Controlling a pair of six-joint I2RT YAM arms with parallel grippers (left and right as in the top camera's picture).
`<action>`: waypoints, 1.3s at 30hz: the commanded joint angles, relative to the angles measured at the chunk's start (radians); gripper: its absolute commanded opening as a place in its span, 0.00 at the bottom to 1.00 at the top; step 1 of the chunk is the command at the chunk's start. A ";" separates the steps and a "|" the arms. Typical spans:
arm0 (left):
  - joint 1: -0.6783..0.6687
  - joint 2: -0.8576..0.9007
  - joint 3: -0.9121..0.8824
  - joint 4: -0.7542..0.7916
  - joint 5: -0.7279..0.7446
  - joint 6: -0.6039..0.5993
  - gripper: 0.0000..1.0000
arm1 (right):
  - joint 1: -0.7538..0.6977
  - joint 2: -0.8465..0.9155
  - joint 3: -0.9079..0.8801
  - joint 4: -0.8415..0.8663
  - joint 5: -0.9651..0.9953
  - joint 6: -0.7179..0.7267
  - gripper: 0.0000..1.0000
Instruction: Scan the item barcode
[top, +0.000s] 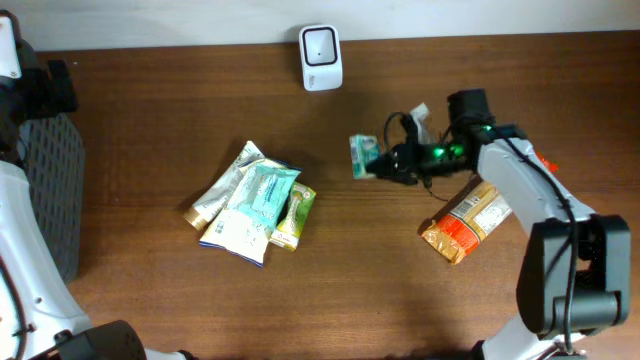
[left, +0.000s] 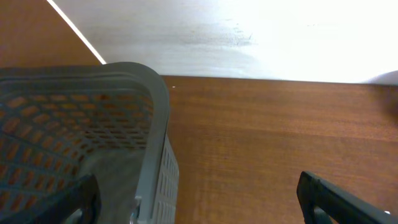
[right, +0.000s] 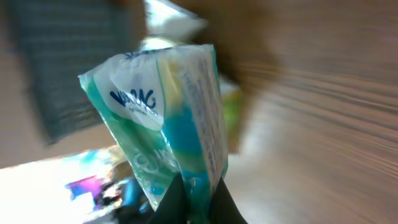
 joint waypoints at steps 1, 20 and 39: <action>-0.001 -0.015 0.007 0.002 0.003 0.016 0.99 | -0.006 -0.021 0.018 0.086 -0.384 -0.008 0.04; -0.001 -0.015 0.007 0.002 0.003 0.015 0.99 | 0.260 -0.032 0.492 -0.275 0.889 0.059 0.04; -0.001 -0.015 0.007 0.002 0.003 0.015 0.99 | 0.466 0.847 1.213 0.467 1.933 -1.025 0.04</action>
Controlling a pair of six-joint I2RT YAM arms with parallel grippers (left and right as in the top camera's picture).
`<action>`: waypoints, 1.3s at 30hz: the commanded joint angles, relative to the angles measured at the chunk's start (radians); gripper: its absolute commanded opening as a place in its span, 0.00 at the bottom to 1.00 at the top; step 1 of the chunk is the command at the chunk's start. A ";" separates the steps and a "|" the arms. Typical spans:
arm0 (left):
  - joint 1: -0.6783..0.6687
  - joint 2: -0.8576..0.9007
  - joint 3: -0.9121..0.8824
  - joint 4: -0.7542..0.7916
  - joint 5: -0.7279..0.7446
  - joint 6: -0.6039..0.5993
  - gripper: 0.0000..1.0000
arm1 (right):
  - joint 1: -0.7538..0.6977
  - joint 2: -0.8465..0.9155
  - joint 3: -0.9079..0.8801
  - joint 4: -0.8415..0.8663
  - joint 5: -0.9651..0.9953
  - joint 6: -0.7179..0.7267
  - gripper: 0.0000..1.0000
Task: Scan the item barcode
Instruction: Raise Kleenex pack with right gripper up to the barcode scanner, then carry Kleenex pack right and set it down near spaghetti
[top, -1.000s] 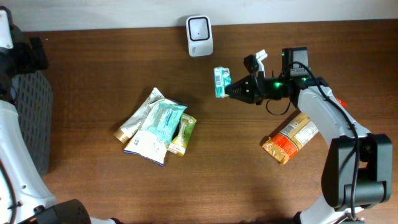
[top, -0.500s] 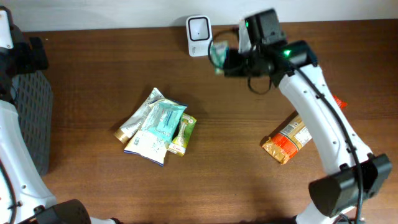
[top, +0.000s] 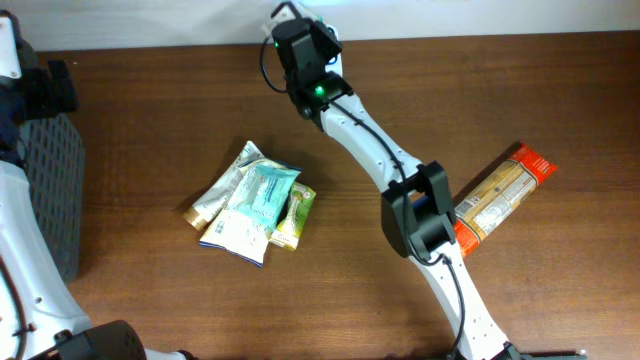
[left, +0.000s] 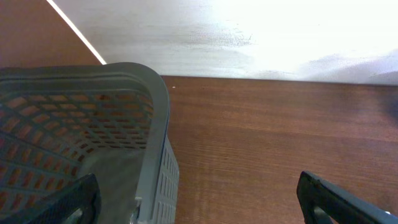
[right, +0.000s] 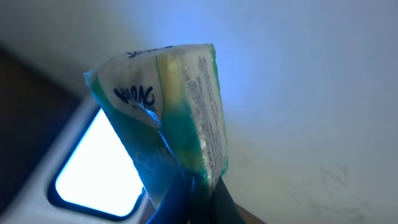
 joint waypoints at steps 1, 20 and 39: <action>-0.001 -0.015 0.007 0.002 0.003 0.015 0.99 | -0.012 0.020 0.018 0.010 0.134 -0.103 0.04; -0.001 -0.015 0.007 0.002 0.003 0.015 0.99 | -0.019 -0.154 0.018 -0.311 0.008 0.146 0.04; -0.001 -0.015 0.007 0.002 0.003 0.015 0.99 | -0.671 -0.470 -0.602 -1.147 -0.710 0.942 0.09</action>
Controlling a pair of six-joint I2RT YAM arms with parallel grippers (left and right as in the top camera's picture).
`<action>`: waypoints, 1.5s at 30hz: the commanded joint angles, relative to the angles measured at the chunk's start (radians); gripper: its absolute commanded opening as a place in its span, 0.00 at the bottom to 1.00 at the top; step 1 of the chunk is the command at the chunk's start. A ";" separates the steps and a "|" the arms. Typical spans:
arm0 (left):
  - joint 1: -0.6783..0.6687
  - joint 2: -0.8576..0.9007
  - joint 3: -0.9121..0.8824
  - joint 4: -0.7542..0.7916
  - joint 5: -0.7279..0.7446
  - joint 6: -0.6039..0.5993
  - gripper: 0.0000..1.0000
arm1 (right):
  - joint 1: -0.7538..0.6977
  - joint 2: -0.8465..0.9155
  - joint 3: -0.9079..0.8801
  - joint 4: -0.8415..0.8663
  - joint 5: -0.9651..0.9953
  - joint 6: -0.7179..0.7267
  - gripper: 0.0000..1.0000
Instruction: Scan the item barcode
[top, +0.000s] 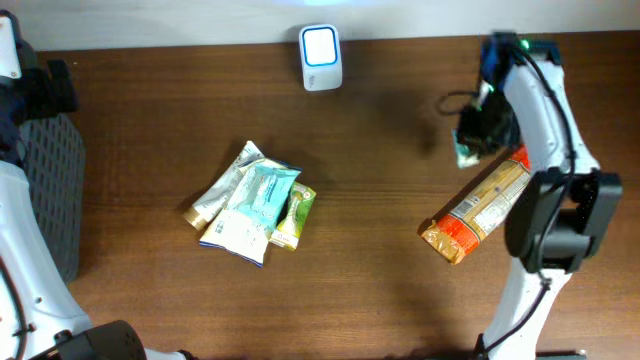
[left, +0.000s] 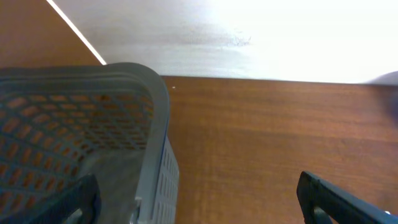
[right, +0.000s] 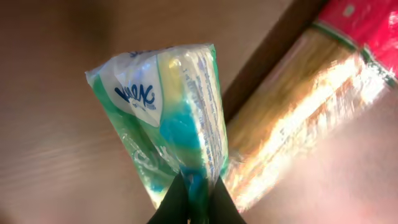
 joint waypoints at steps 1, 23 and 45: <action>-0.001 -0.015 0.007 0.001 0.003 0.015 0.99 | -0.072 -0.008 -0.158 0.103 -0.006 0.016 0.28; -0.001 -0.015 0.007 0.001 0.003 0.015 0.99 | 0.285 -0.023 0.111 0.080 -0.492 -0.111 0.54; -0.001 -0.015 0.007 0.001 0.003 0.015 0.99 | 0.838 0.035 -0.102 0.382 -0.220 0.304 0.37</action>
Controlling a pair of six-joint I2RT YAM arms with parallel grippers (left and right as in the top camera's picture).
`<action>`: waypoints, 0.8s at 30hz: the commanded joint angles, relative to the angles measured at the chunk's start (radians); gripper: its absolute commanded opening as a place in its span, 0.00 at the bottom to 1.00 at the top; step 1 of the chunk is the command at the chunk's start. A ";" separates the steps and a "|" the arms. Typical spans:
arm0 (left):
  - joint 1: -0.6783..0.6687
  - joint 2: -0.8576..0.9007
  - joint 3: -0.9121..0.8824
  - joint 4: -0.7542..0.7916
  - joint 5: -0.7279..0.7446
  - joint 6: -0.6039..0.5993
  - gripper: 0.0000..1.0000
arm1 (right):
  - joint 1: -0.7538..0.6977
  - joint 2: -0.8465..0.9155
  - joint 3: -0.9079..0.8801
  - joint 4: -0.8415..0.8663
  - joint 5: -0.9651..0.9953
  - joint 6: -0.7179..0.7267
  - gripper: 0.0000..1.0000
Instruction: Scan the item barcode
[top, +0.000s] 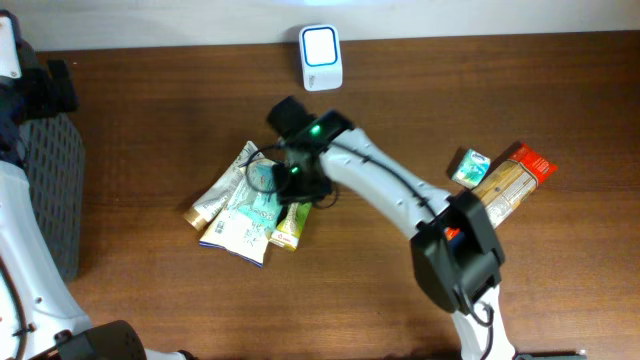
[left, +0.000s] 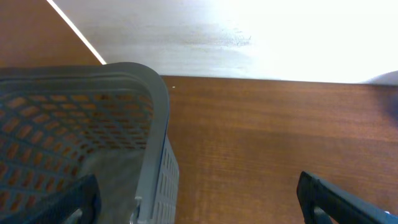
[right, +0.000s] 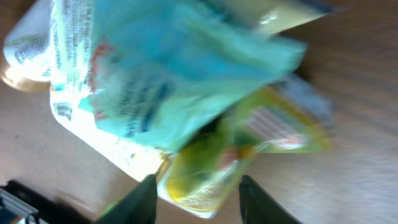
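Note:
The white scanner (top: 321, 45) stands at the table's back edge. A small green-and-teal tissue packet (top: 468, 167) lies on the table at the right, touching a long orange-and-red package (top: 497, 195). My right gripper (top: 295, 190) (right: 199, 202) hangs open just above the pile of packets (top: 250, 205). Below its fingers are a yellow-green packet (right: 214, 165) and a teal packet (right: 168, 68); the wrist view is blurred. My left gripper (left: 199, 205) is open at the far left, holding nothing.
A grey mesh basket (top: 50, 190) (left: 155, 124) stands at the left edge under my left gripper. A white wall runs along the back of the table. The right arm stretches from the front right across the middle of the table.
The right gripper held the tissue packet at the right, above the orange package. Now the packet lies beside that package, and the gripper is open over the pile at centre left.
The right gripper first held the tissue packet above the table's right middle. Then it held the packet up to the scanner at the back. After that the packet was at the right, over the orange package. Now it lies there, released. The left arm stayed still.

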 joint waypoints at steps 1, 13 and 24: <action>-0.001 -0.015 0.007 0.002 0.003 0.015 0.99 | 0.064 0.059 -0.005 -0.011 0.096 0.073 0.37; -0.001 -0.015 0.007 0.002 0.003 0.016 0.99 | -0.126 0.067 -0.005 -0.288 0.278 0.027 0.31; -0.001 -0.015 0.007 0.002 0.003 0.015 0.99 | -0.200 -0.250 -0.057 -0.343 0.277 0.027 0.29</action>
